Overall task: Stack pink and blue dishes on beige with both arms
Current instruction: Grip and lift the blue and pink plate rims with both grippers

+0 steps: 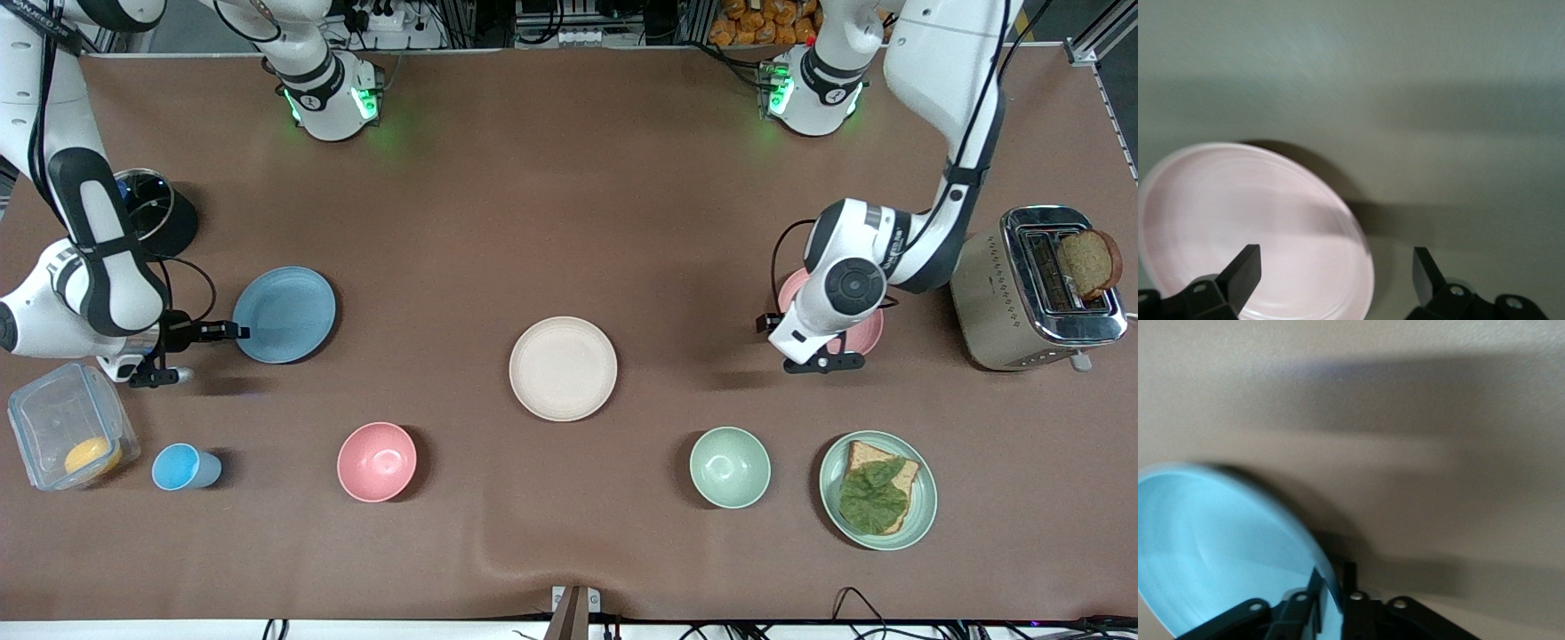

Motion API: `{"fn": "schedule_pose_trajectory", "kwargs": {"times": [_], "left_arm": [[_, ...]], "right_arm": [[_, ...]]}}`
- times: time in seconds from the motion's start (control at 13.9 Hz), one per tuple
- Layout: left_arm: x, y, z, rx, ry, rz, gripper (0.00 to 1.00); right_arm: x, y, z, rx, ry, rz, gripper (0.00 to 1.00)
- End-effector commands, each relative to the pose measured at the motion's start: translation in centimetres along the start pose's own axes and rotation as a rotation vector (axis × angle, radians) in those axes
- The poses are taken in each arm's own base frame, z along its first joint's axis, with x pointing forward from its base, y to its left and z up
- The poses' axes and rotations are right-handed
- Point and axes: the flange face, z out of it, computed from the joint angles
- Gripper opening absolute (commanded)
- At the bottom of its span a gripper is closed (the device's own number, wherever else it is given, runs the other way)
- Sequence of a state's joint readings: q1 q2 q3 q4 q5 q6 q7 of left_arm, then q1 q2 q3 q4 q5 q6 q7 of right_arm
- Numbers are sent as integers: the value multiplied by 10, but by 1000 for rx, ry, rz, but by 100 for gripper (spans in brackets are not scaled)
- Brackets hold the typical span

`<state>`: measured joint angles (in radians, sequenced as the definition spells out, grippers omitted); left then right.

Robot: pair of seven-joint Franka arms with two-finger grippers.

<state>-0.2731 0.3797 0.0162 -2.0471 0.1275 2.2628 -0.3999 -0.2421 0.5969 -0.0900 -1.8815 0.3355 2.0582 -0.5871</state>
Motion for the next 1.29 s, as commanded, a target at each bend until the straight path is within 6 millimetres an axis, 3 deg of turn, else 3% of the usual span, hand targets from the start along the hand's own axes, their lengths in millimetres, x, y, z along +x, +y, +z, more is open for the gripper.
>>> {"fn": "schedule_pose_trajectory", "kwargs": {"times": [0.0,0.14,0.36,0.79,0.93,1.22], "left_arm": [[-2,-59,-26,9,7,10,100],[-4,-99,-12,3,-25,54,100],[-6,-139,9,-22,-54,89,100],[-8,-185,56,-193,-59,121,100],[-7,-190,65,-256,-61,138,100],[-7,-199,80,-288,-74,130,68]], "right_arm": [[3,-3,-7,33,11,-13,0],[7,-8,-20,55,-12,-20,0],[10,-10,-27,54,-6,-21,0],[20,-33,-69,93,-60,-33,0],[23,-46,-83,99,-83,-23,0],[30,-75,-113,93,-120,-5,0]]}}
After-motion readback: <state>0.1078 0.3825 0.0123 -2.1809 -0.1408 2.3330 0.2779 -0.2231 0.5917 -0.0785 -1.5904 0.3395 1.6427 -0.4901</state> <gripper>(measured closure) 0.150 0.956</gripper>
